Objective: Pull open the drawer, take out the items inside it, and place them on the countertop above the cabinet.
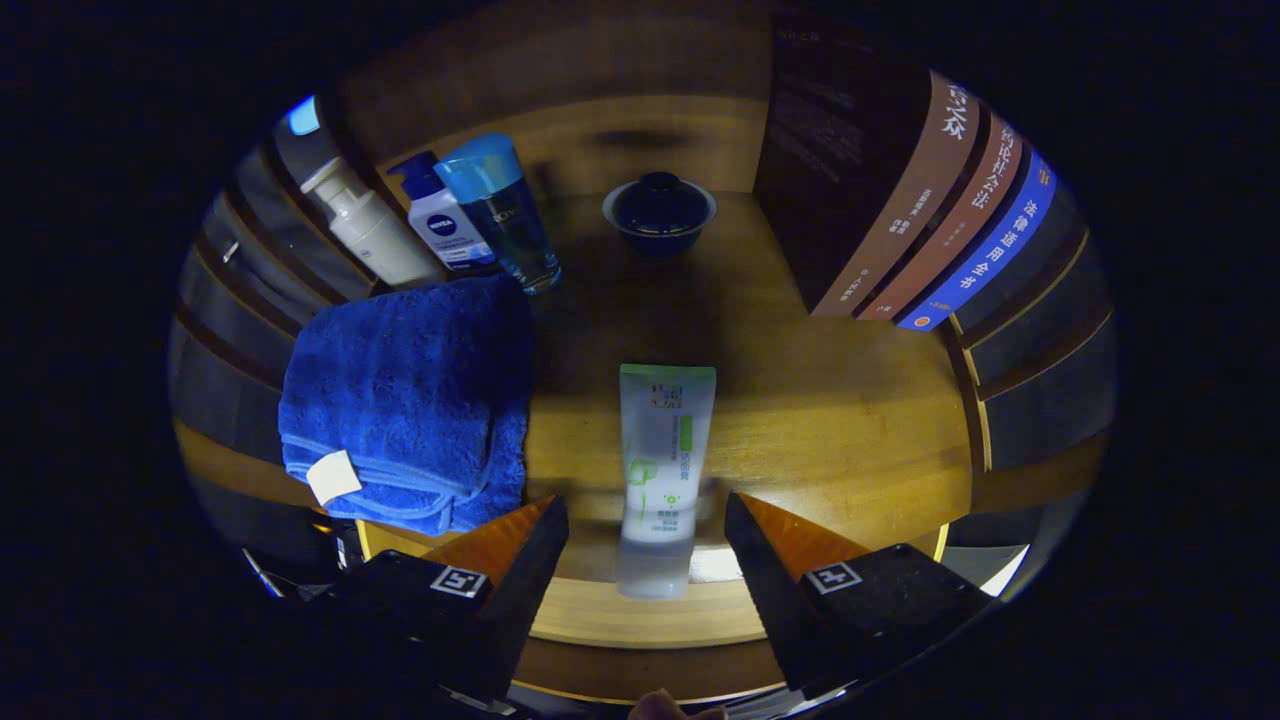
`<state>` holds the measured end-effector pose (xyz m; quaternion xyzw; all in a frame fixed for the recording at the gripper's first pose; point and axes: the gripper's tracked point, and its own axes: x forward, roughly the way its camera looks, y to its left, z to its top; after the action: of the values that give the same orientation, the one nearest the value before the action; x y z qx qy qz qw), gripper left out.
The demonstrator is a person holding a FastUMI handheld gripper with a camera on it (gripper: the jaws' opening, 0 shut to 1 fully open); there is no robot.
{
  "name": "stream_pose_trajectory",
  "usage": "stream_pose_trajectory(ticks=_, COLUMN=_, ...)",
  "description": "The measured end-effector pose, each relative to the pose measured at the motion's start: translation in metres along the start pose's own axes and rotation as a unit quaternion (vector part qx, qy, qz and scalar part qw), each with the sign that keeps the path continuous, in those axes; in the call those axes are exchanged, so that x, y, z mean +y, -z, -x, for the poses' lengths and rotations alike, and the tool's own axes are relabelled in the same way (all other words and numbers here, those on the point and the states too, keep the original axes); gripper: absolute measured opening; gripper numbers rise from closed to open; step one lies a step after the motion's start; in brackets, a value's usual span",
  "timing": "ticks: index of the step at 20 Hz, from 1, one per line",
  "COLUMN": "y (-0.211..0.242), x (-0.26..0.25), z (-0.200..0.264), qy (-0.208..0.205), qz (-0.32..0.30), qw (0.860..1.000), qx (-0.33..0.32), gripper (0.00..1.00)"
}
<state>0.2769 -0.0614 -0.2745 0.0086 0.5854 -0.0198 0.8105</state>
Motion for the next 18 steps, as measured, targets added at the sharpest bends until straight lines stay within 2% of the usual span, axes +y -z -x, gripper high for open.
stream_pose_trajectory(ticks=10, y=0.029, x=0.024, z=0.059, qy=-0.053, qz=0.015, qw=0.998, qx=-0.043, gripper=1.00)
stream_pose_trajectory(ticks=18, y=0.072, x=0.054, z=0.116, qy=-0.122, qz=0.043, qw=0.982, qx=-0.140, gripper=1.00)
